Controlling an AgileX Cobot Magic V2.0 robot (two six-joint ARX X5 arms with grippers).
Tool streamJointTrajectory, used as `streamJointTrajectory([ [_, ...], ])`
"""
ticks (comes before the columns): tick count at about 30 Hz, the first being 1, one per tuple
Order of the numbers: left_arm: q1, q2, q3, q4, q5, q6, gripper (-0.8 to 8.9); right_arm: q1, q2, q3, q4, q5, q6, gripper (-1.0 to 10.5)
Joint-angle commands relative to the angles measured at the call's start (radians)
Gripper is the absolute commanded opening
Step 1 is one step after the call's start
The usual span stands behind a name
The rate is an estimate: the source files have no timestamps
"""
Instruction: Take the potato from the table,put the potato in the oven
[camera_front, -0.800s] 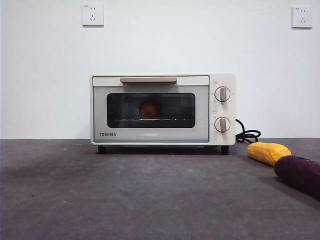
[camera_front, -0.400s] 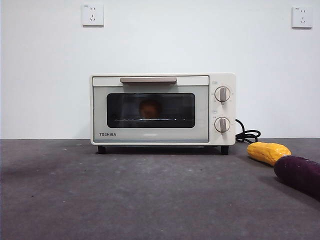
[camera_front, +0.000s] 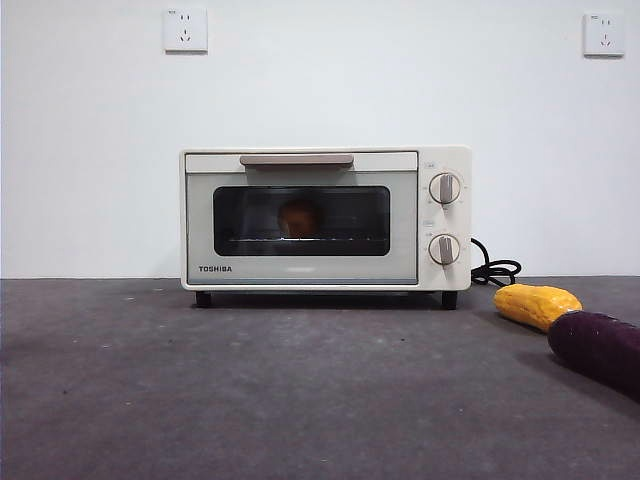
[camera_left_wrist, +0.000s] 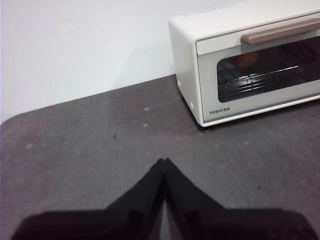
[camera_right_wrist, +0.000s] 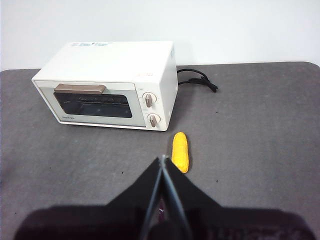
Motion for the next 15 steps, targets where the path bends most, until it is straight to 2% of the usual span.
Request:
streamJointTrajectory([
  [1, 0.004, -0.057, -0.053, 0.021, -0.018, -0.023, -0.04, 0.001, -0.001, -0.007, -0.020, 0.002, 0.007, 0.0],
  [10, 0.004, -0.225, -0.257, 0.072, -0.017, -0.035, -0.04, 0.001, -0.001, -0.007, -0.020, 0.002, 0.007, 0.0],
  [15, 0.004, -0.278, -0.312, 0.075, -0.018, -0.053, -0.04, 0.001, -0.001, -0.007, -0.020, 0.002, 0.007, 0.0],
])
